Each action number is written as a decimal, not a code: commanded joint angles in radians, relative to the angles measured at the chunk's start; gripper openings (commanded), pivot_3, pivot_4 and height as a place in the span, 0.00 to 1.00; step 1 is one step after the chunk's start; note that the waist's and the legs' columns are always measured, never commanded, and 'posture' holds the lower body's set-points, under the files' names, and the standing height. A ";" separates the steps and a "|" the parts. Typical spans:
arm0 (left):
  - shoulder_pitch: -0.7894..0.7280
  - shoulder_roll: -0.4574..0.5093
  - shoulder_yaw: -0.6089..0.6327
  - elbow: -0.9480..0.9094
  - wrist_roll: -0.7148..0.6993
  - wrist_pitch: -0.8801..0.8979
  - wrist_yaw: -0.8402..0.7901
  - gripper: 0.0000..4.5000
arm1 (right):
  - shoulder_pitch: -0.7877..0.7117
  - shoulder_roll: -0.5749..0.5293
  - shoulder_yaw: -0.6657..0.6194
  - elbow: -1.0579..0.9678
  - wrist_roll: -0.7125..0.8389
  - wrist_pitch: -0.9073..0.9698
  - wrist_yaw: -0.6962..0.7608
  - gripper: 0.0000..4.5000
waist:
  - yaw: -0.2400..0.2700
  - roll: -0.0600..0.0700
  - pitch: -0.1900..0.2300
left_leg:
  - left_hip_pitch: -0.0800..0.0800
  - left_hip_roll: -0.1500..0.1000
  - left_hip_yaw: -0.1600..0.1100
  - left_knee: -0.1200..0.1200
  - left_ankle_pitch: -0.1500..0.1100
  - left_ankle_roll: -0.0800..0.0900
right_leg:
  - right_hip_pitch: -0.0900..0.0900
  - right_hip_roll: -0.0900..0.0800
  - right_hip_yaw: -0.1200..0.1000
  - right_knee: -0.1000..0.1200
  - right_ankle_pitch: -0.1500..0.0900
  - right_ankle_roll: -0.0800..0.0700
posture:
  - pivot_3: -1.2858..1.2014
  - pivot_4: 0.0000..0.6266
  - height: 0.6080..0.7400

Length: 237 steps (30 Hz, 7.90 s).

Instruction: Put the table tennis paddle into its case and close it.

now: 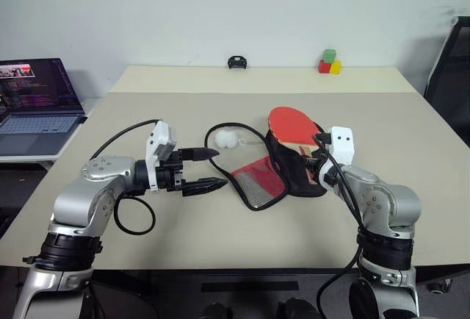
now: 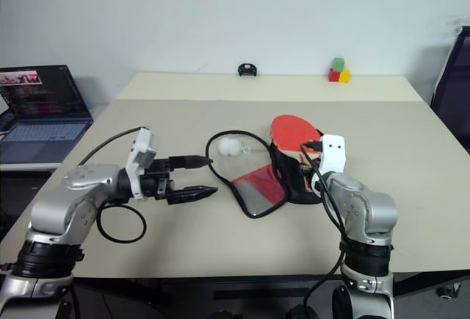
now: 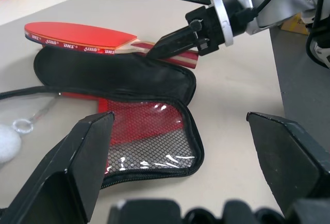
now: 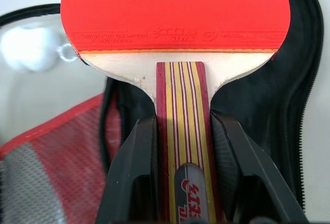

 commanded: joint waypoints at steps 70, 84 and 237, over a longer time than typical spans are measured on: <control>-0.240 -0.236 -0.026 0.684 0.448 -0.353 0.542 1.00 | -0.098 -0.642 0.019 -0.053 0.414 -0.212 0.700 1.00 | 0.009 -0.001 0.000 | -0.001 -0.001 -0.002 0.001 0.000 0.000 | 0.002 -0.002 -0.002 -0.001 0.000 0.000 | 0.52 0.24 1.00; -0.308 -0.333 -0.062 0.782 0.473 -0.385 0.465 1.00 | -0.032 -0.812 -0.009 -0.081 0.448 -0.251 0.876 1.00 | 0.007 -0.001 0.000 | -0.001 -0.001 -0.002 0.002 0.000 0.000 | 0.002 -0.002 -0.002 0.000 0.000 0.000 | 0.52 0.24 1.00; 0.244 0.121 0.026 -0.187 0.035 -0.007 -0.042 1.00 | 0.477 -0.341 -0.174 -0.281 0.474 0.141 0.550 1.00 | 0.031 -0.004 -0.003 | 0.001 -0.003 -0.004 0.002 0.000 -0.001 | 0.005 0.000 -0.004 -0.001 0.000 0.000 | 0.52 0.24 1.00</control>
